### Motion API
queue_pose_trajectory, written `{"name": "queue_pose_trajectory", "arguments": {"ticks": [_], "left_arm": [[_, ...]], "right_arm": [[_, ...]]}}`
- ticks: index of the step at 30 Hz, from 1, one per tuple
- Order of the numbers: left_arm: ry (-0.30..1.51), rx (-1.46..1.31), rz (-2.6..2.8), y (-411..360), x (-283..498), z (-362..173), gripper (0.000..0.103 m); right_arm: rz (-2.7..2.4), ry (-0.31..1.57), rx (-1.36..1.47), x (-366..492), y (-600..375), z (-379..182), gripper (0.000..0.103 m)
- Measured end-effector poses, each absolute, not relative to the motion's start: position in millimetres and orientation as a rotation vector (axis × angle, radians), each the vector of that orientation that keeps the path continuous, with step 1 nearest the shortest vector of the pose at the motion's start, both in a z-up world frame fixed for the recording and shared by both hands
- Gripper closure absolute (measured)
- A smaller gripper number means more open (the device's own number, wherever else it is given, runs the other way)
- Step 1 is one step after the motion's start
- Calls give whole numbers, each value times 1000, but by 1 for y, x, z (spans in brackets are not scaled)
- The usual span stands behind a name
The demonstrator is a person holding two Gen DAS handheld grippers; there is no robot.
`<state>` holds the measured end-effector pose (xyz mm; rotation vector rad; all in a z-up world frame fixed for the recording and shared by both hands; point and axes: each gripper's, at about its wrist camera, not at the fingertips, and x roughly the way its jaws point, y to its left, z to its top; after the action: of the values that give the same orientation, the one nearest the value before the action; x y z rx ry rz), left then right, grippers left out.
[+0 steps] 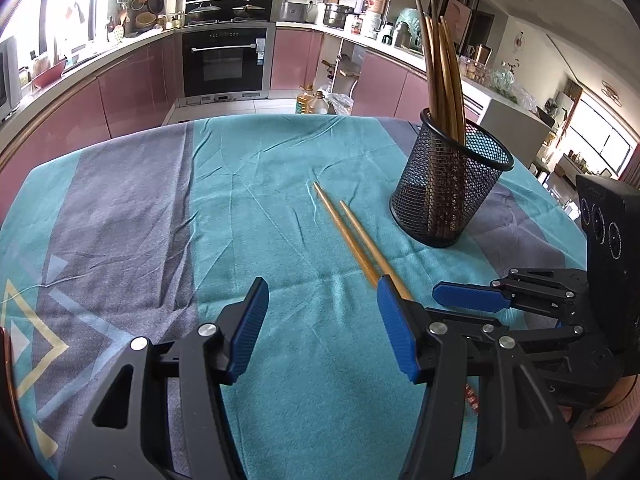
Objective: Organize utensils
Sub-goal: 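Move both open tools to the last two chopsticks on the cloth, then close the left tool on one chopstick while the right tool grasps the other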
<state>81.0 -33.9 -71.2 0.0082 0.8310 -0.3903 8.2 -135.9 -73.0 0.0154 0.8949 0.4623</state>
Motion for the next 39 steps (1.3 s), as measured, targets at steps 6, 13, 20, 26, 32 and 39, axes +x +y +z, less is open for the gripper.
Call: {"name": "queue_pose_trajectory", "arguments": {"ticks": [6,13,20,26,32,39], "left_arm": [[861,45,-416,-49,89,-81,50],[902,88,-437,-69,100,-92,57],[926,114,-451,-78,104,-99,68],[945,91,-448,-73,104,-101,82],[970,31,-440,-60,104,-103,93],[974,14,-424,-56,90,-103,95]], "right_arm": [[455,898,25,9,-142,-73,80],[455,898,31,9,-146,-73,80],[458,898,34,10,-148,-74,80],[455,899,25,12,-146,-74,81],[447,895,16,20,-141,-74,83],[444,896,17,24,-140,-75,88]]}}
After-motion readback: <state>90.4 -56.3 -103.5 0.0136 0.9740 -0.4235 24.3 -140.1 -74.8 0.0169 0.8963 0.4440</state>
